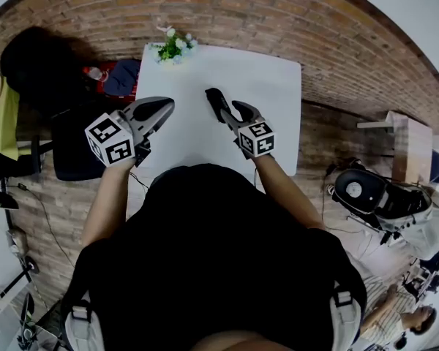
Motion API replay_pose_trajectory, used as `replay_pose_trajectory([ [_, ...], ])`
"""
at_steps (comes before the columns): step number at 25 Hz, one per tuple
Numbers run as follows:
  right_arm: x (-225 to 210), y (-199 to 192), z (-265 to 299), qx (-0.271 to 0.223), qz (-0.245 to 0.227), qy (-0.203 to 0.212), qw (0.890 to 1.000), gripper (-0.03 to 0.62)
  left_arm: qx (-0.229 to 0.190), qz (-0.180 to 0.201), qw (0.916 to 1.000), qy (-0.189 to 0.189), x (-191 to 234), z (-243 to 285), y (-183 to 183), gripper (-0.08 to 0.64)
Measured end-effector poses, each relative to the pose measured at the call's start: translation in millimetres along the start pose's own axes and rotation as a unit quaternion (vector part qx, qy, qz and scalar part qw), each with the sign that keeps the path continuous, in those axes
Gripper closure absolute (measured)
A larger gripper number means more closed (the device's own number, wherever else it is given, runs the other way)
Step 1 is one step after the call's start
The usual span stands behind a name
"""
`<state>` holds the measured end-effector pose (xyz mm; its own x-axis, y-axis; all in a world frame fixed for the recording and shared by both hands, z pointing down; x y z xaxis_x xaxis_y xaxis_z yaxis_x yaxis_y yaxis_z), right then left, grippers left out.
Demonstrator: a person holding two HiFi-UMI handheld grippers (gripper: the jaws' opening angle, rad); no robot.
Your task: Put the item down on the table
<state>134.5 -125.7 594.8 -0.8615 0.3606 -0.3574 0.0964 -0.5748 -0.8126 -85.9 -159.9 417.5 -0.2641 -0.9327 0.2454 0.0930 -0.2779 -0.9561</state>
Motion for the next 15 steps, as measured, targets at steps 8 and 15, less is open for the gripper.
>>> replay_pose_trajectory([
  [8, 1.5, 8.3, -18.9, -0.011, 0.001, -0.009, 1.000, 0.445, 0.009, 0.000, 0.9998, -0.015, -2.5, 12.6, -4.3, 0.548],
  [15, 4.1, 20.1, -42.3, -0.034, 0.003, -0.017, 0.999, 0.468, 0.012, -0.002, 0.9997, -0.022, -3.6, 20.9, -7.4, 0.548],
])
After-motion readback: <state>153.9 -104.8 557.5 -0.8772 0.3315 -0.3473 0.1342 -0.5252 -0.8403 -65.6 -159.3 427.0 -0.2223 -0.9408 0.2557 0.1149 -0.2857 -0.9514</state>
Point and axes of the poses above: the fingertips, and each gripper's own axes: z forward along the fingers, x to its left, y out of its top, the point moved 5 cm from there along -z, backward along the fingers, and after that the axes turned 9 degrees about z, right-handed, at the moved point
